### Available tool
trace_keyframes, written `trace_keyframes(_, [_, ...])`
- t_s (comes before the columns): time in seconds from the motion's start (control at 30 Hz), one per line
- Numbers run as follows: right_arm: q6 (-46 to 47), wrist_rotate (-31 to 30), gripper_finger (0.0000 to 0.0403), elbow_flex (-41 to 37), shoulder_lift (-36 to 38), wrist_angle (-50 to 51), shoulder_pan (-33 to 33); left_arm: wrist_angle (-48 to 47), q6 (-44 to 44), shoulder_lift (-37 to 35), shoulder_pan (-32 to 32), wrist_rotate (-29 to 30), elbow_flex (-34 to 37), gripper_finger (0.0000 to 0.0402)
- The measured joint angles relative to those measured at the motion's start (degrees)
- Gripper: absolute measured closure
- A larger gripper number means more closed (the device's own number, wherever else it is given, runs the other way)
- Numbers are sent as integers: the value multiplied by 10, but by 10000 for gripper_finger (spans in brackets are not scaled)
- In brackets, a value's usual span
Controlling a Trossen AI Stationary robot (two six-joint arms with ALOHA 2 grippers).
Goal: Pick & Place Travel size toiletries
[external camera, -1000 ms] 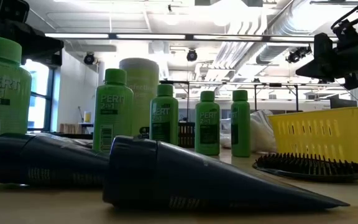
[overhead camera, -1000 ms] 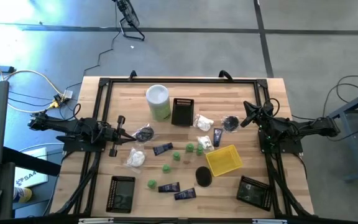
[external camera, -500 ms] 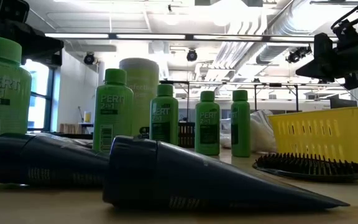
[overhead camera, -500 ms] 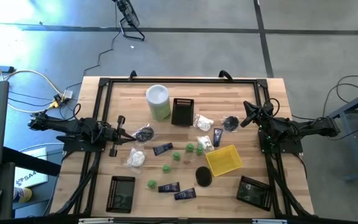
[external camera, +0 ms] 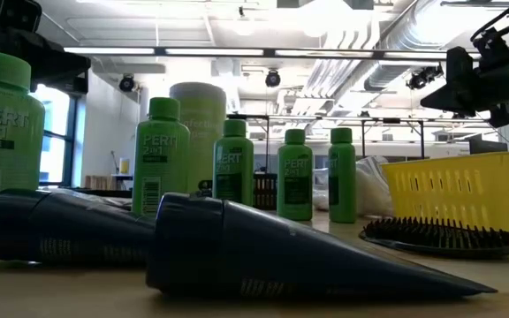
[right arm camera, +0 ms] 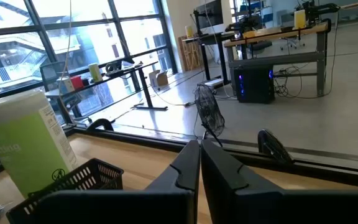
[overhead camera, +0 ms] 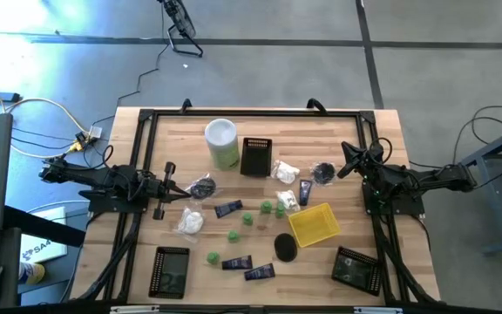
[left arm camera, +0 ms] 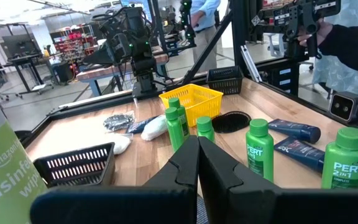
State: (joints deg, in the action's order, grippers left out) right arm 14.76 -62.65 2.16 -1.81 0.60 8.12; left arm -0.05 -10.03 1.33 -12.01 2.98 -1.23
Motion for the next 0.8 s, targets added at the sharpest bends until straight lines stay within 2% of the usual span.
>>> trace_keyframes(0.2, [0,8,395,0,0,0,0,0,0,0,0,0,0,399])
trace_keyframes(0.37, [0,57,395,0,0,-1,0,2,4,0,0,0,0,399])
trace_keyframes(0.57, [0,121,395,0,0,-3,0,2,73,0,0,0,0,399])
trace_keyframes(0.7, [0,147,395,0,0,-3,0,2,76,0,0,0,0,399])
trace_keyframes(0.8, [0,192,395,1,0,-3,0,2,77,0,0,0,0,399])
